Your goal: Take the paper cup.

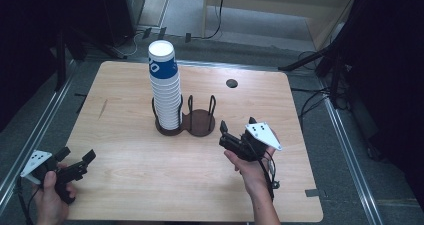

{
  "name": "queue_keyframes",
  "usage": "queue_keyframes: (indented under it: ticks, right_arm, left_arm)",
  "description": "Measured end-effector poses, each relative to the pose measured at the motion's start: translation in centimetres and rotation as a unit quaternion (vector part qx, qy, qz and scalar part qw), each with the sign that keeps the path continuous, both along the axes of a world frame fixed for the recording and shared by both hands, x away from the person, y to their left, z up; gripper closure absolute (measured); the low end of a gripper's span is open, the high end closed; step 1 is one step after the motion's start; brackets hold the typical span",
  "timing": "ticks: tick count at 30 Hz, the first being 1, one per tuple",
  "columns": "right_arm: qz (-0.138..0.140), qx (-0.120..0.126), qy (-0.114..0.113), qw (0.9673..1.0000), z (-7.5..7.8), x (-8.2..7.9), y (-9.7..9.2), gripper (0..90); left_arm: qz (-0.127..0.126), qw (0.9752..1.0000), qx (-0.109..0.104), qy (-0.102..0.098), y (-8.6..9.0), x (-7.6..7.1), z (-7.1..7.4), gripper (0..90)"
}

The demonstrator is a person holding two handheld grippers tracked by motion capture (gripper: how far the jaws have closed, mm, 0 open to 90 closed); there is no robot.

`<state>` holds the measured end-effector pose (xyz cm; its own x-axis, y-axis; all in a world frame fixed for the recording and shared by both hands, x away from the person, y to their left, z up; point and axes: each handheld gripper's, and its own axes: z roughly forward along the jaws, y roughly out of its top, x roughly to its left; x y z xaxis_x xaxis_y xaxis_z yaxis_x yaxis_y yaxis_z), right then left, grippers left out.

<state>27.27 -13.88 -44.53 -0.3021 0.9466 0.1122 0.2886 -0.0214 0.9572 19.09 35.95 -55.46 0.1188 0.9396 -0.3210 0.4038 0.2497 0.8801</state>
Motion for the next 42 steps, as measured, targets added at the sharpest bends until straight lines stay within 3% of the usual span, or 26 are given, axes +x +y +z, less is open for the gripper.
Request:
queue_keyframes:
  ticks: [26, 34, 42]
  right_arm:
    - [0.030, 0.015, -0.004, 0.9994, 1.3, 1.2, 4.3, 9.9]
    - [0.036, 0.014, -0.009, 0.9992, 2.3, 1.4, 4.9, 10.0]
    - [0.041, 0.014, -0.005, 0.9991, 2.0, 1.6, 5.4, 10.1]
  left_arm:
    - [0.000, 1.0000, -0.003, -0.002, 0.0, 0.0, 0.0, 0.0]
    - [0.000, 1.0000, -0.006, -0.004, 0.0, 0.0, 0.0, 0.0]
    - [0.000, 1.0000, -0.005, -0.003, 0.0, 0.1, 0.0, 0.0]
